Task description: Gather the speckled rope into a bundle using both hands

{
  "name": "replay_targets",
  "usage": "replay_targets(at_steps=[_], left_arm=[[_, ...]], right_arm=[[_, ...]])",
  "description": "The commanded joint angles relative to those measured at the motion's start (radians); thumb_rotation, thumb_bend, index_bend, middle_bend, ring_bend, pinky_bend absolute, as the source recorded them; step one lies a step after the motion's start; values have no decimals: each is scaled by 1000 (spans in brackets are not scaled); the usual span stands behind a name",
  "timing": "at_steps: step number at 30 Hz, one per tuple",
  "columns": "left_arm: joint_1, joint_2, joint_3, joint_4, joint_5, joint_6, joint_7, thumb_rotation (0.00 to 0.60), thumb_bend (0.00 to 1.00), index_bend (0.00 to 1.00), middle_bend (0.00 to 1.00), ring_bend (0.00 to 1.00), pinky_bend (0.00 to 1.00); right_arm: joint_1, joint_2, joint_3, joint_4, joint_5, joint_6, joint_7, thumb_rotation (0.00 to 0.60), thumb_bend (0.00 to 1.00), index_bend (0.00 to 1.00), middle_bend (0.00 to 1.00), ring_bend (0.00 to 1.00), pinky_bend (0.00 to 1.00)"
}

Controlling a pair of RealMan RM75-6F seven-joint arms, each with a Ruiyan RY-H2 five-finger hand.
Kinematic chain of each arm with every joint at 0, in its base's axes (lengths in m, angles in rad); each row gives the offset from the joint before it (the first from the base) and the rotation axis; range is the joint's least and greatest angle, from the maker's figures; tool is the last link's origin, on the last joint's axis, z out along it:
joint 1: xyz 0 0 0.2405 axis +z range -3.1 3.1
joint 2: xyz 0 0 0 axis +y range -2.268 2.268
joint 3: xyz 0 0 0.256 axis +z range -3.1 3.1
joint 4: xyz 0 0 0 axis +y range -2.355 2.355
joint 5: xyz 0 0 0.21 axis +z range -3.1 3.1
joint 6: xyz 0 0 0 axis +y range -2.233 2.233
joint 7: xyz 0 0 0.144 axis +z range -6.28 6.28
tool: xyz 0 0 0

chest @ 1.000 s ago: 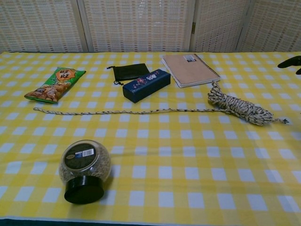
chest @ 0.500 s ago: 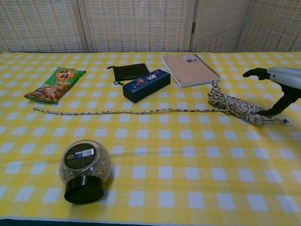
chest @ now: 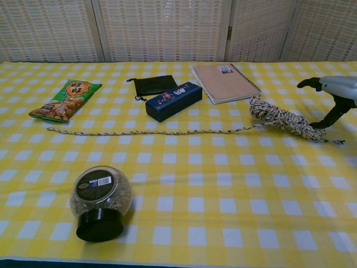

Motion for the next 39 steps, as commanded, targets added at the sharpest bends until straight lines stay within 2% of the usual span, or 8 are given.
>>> replay_targets(at_steps=[1,7,9,15,23,27,39], left_arm=[[2,2,0,-3,-3,1,1,600,134,0,0,0,0],[9,10,0,-9,-9,8,0,600,134,0,0,0,0],[9,10,1,-10,-8,9,-2,600,134,0,0,0,0],[7,9,4,-9,-1,4,-5,600,134,0,0,0,0],[13,10,6,1,-8,4,-17,600,134,0,0,0,0],[14,10,6,6,-10,3,-22,600,134,0,0,0,0],[15,11,6,6,-8,4,-25,600,135,0,0,0,0]], right_arm=[[-8,32,3,-49,-17,-4,38,600,301,0,19,98,3],[-39,120,-25,-188,-70,-32,115,600,301,0,51,115,3],[-38,128,-30,-203,-76,-43,129,600,301,0,52,118,2],[3,67,-33,-140,-50,-64,126,600,301,10,92,163,11],[45,-18,-28,-30,-5,-80,129,600,301,174,217,270,70],[56,-35,-26,-4,-4,-83,138,600,301,239,257,301,102],[54,-28,-26,-10,-10,-60,156,600,300,340,338,372,206]])
